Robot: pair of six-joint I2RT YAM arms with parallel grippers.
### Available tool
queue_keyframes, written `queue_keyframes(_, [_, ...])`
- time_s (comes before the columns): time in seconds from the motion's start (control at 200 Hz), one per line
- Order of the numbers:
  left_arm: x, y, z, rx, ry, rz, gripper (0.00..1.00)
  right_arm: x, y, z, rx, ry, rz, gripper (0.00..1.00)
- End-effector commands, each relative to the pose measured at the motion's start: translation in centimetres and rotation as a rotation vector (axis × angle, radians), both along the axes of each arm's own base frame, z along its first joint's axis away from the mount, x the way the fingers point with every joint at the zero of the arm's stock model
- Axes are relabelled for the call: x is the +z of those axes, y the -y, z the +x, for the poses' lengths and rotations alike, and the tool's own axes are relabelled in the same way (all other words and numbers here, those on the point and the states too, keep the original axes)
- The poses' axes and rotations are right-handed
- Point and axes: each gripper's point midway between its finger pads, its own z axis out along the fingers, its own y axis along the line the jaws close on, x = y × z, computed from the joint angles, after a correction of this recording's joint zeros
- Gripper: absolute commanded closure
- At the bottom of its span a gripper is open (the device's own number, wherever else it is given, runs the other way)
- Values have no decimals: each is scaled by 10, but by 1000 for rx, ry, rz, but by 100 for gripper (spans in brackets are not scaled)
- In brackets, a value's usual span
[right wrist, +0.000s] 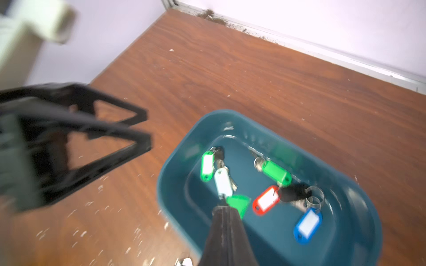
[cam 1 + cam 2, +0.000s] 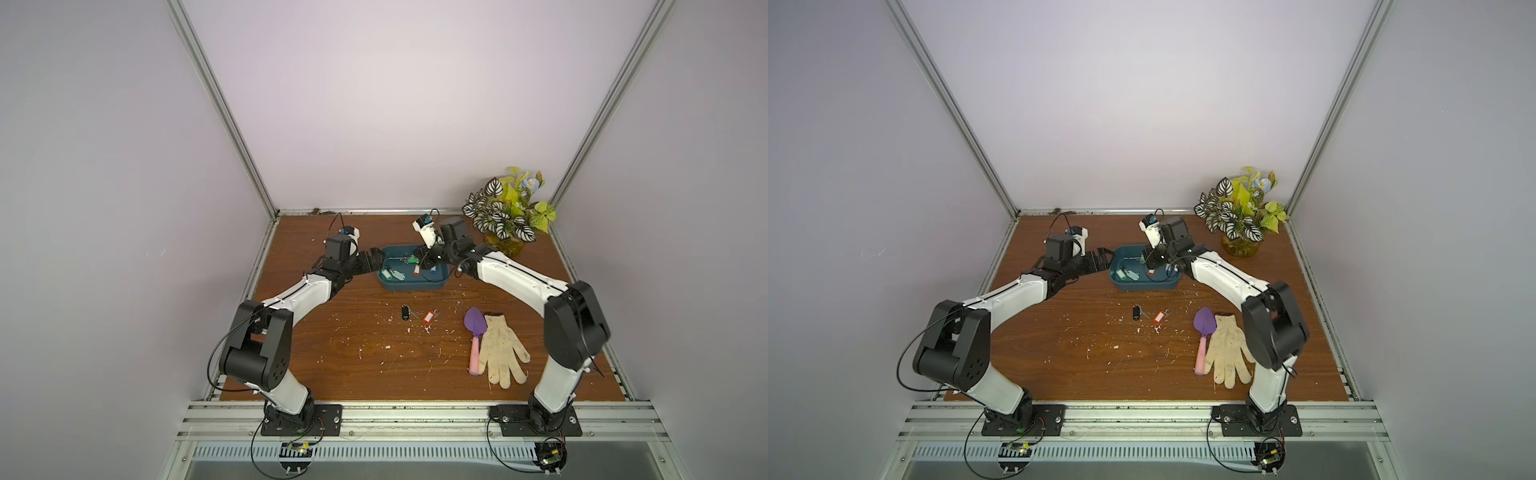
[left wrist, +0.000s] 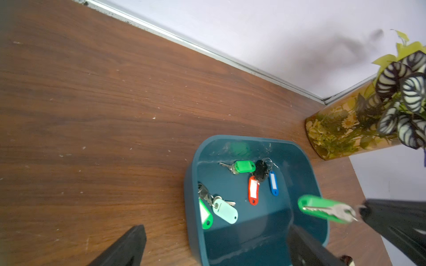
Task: Take the keys out of the storage box
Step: Pick up the key from the storage box, then place the key at the center of the board.
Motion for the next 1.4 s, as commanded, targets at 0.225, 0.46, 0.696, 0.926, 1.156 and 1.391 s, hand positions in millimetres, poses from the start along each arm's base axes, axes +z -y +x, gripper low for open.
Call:
queue_keyframes(0.225, [38, 16, -5, -4, 133, -2, 1, -10, 23, -120, 159, -50, 239, 100])
queue_keyframes(0.46, [28, -17, -15, 144, 92, 79, 1, -35, -39, -140, 330, -109, 253, 100])
queue_keyframes(0.696, [14, -35, -23, 172, 54, 80, 1, -60, -98, -134, 458, -164, 259, 100])
queue_keyframes(0.926, [11, -39, -22, 171, 45, 94, 1, -85, -119, -126, 482, -215, 233, 100])
queue_keyframes(1.156, [5, -41, -21, 166, 31, 98, 1, -117, -115, -111, 415, -244, 122, 95])
queue_keyframes(1.391, [2, -44, -21, 169, 30, 102, 1, -109, -112, -104, 403, -205, 68, 69])
